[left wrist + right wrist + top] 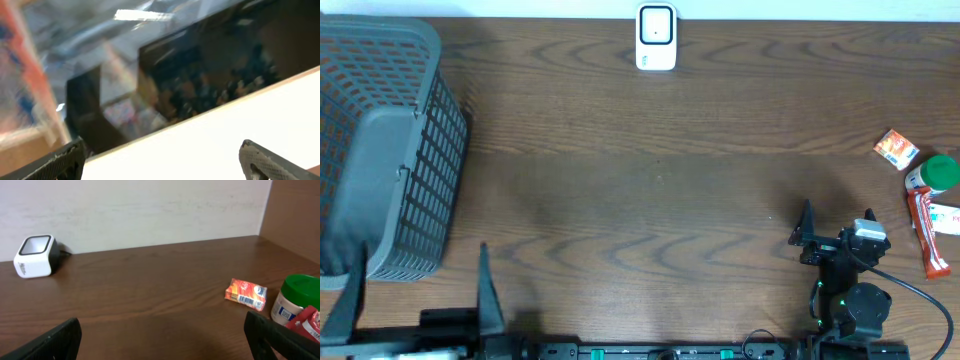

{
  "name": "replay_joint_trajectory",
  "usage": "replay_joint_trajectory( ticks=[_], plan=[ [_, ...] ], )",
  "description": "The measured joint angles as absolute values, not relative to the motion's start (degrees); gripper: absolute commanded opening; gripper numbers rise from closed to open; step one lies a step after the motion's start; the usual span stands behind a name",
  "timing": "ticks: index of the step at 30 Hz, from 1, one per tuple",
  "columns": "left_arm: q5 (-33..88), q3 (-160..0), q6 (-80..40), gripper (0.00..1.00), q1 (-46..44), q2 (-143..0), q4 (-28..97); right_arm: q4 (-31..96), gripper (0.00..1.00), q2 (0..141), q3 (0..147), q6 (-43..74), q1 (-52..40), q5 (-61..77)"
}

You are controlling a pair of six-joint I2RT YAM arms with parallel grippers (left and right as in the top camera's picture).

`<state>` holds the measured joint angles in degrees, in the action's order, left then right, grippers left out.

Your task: Scan the item barcode

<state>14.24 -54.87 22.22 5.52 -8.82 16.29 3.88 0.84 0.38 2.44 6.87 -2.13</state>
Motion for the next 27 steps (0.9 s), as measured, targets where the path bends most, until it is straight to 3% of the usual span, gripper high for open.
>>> replay_joint_trajectory(
  ticks=[8, 17, 27],
  plan=[
    [14.4, -52.1, 20.3, 0.98, 5.5, -9.0, 35.2, 3.9, 0.99, 0.8, 0.4, 2.3, 6.9, -2.1],
    [15.3, -32.7, 15.2, 0.98, 5.4, -11.2, 18.6, 3.9, 0.99, 0.8, 0.4, 2.3, 6.9, -2.1],
    [11.8, -17.1, 12.8, 0.98, 5.2, -0.6, 11.4, 3.9, 0.99, 0.8, 0.4, 2.3, 6.9, -2.1]
  ],
)
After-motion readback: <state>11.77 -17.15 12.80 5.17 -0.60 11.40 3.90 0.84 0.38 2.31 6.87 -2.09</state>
